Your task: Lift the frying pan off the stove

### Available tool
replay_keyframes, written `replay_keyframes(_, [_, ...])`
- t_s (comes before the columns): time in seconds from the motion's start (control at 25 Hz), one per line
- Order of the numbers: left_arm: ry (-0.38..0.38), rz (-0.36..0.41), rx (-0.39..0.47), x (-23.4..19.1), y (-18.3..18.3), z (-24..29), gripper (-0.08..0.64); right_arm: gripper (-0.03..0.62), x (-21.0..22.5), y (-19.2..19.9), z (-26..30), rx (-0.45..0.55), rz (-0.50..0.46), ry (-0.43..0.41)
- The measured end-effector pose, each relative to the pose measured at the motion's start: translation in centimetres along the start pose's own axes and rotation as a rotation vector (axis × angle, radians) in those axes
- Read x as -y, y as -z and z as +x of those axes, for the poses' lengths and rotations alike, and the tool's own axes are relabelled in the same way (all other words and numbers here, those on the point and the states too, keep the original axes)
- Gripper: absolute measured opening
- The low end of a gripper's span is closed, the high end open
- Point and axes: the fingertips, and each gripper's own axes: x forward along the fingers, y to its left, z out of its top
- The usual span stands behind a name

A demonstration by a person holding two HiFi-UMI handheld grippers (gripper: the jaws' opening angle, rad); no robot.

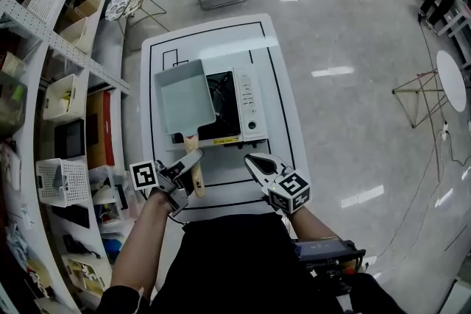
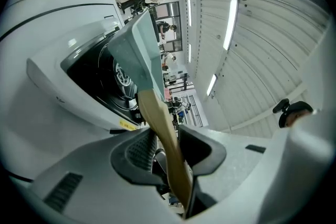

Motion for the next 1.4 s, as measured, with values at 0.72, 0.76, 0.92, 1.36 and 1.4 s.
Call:
replay_keyframes(0.72, [-0.014, 0.029, 0.110, 0.3, 1.0, -1.9, 0.135, 0.025, -0.3, 0.4, 0.1, -0.040, -0.044, -0.086])
replay_keyframes(0.76, [-0.013, 0.029, 0.116, 0.3, 0.9, -2.2, 0.135, 0.025, -0.5, 0.4, 0.2, -0.040, -0.047, -0.088])
replay_keyframes(0.92, [-0.007, 0.034, 0.132, 0.3, 0.5, -3.2, 0.137, 0.025, -1.2, 0.6, 0.6, -0.048, -0.061, -0.094])
replay_keyframes(1.36, [0.009, 0.038, 0.131, 0.5, 0.5, -7.4, 0.138, 0.025, -4.1, 0.2, 1.6, -0.033, -0.084, -0.059])
replay_keyframes(1.4, [0.009, 0.038, 0.132, 0.5, 0.5, -7.9, 0.138, 0.025, -4.4, 0.3, 1.7, -0.031, -0.083, -0.055])
